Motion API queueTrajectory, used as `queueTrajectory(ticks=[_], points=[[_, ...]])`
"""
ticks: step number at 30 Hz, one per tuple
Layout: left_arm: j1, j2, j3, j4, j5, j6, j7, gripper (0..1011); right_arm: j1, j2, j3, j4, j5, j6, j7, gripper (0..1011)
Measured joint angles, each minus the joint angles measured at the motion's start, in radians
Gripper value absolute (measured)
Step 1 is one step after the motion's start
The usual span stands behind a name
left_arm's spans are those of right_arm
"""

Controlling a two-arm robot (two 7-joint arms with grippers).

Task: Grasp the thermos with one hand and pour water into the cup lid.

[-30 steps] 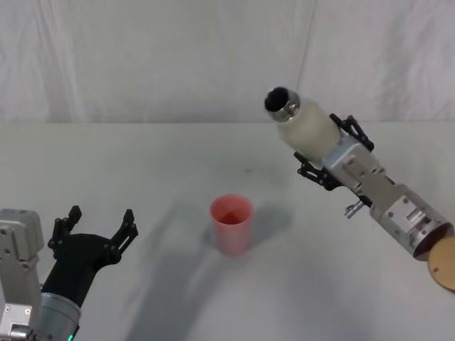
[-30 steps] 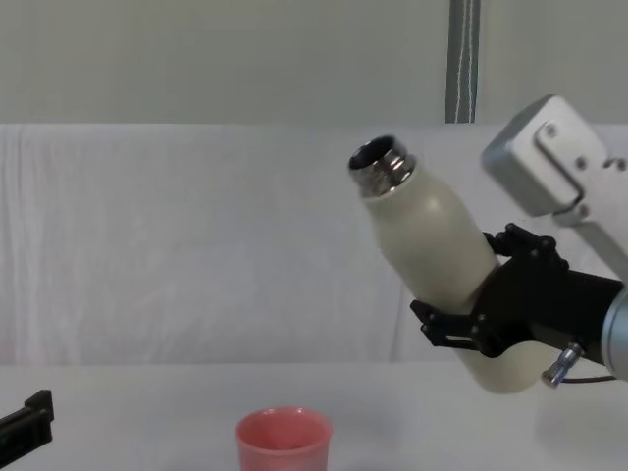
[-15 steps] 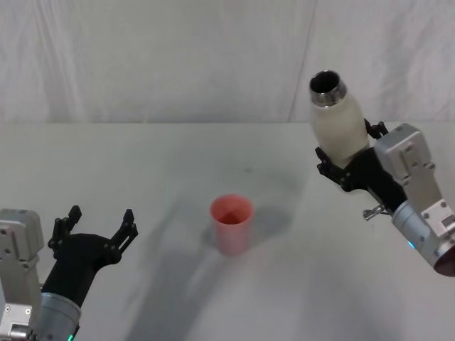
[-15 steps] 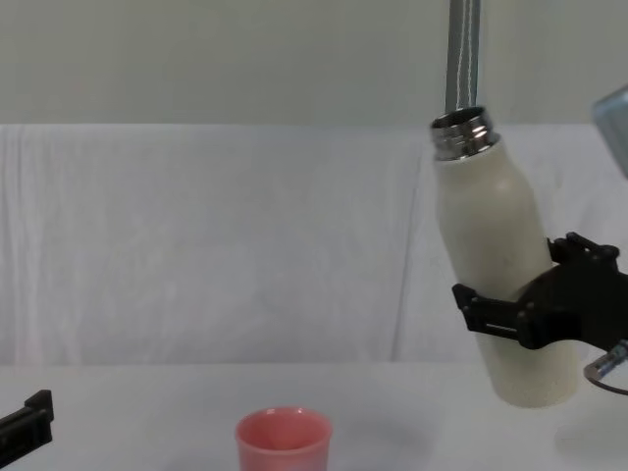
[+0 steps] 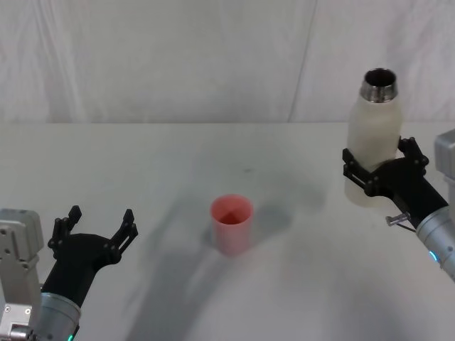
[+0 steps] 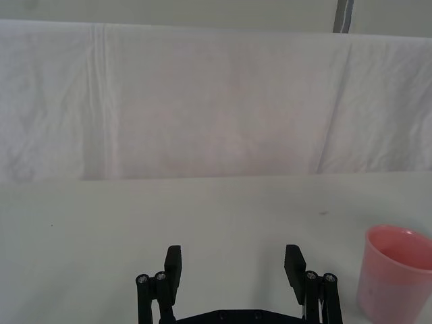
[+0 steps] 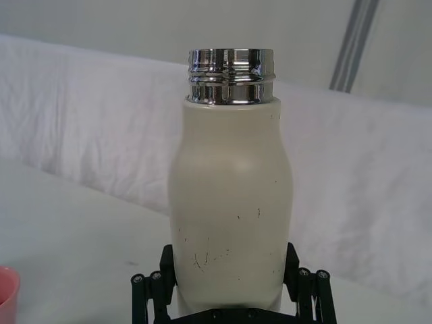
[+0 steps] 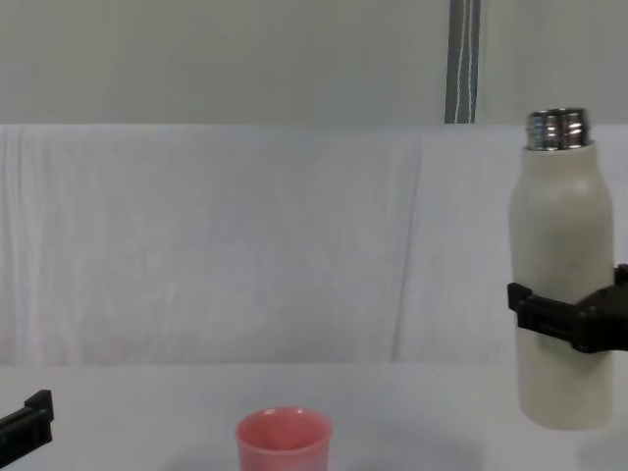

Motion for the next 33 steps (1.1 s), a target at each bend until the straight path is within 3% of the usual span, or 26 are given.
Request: queueTrajectory(ticks=[11,33], points=[[0.0,0.0,0.0,0.0,0.0,0.0,0.0,1001,-0.014,-0.015,0.046,0.028,0.117,0.018,0.0,950],[0.0,0.0,0.0,0.0,0.0,0.0,0.0,1001,0.007,-0.016,0.04,0.134,0.15,-0.005,-0.017,950]])
